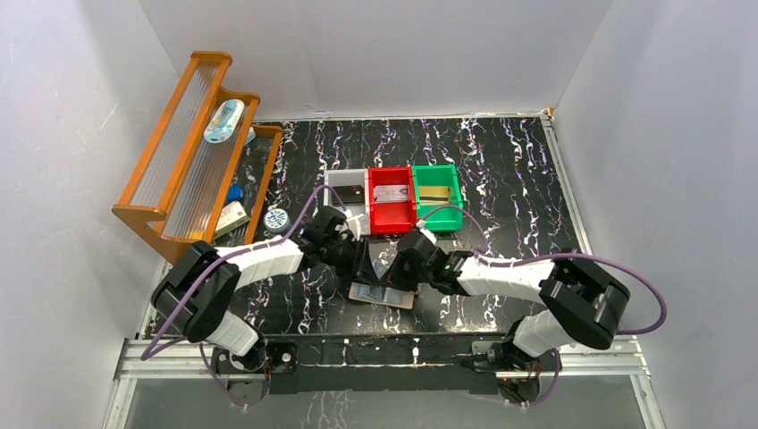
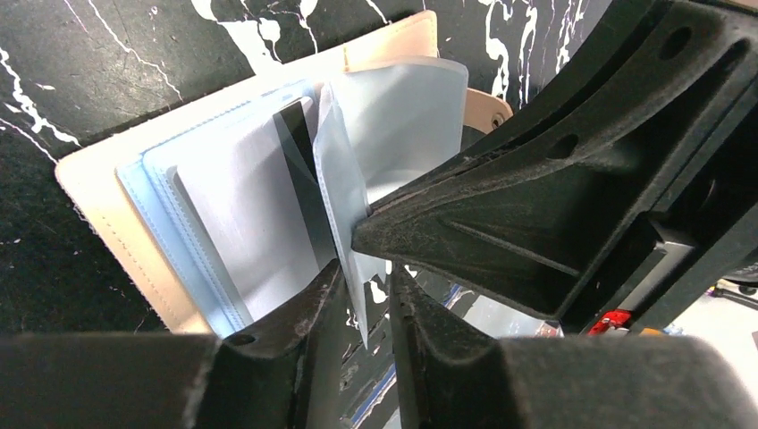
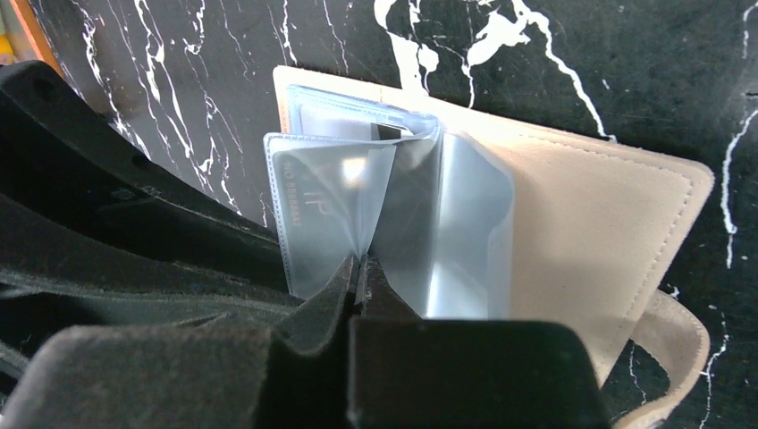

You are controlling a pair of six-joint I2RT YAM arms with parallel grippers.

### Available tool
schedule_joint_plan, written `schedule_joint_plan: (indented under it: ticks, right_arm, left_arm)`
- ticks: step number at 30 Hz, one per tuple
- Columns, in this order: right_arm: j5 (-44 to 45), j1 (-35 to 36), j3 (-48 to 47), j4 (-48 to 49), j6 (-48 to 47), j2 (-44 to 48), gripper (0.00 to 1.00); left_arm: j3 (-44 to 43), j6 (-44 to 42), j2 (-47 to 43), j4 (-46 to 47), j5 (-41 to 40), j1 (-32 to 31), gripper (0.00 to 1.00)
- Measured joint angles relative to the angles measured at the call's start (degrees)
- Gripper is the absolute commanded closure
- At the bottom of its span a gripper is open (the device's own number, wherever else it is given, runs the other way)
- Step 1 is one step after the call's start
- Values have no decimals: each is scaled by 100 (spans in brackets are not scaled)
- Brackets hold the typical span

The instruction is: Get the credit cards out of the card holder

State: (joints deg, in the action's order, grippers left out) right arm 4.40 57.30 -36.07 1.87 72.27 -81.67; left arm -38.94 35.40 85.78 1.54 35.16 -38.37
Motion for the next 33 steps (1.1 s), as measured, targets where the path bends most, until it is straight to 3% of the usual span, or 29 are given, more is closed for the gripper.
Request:
schedule_joint_plan:
  ticks: [3,7,18,27,33]
  right_arm:
    - [-22,-26,31,-24,15,50,72]
    - [94,-48,28,-313,-2,315,56]
    - [1121,-74,-455,-2092,127,1139,54]
    - [2221,-109,-719,-3130,330,2044,52]
    - [2597,-138,-472,-3174,476,2833,48]
  left_arm:
    - [-4,17,57,20,11,0,82]
    - [-48,17,214,15,48,2,77]
    - [-389,-9,234,-11,149,-50,61]
    - [-881,-70,564,0,179,-793,56]
    - [-879,-105,85,-431,-721,-835,49]
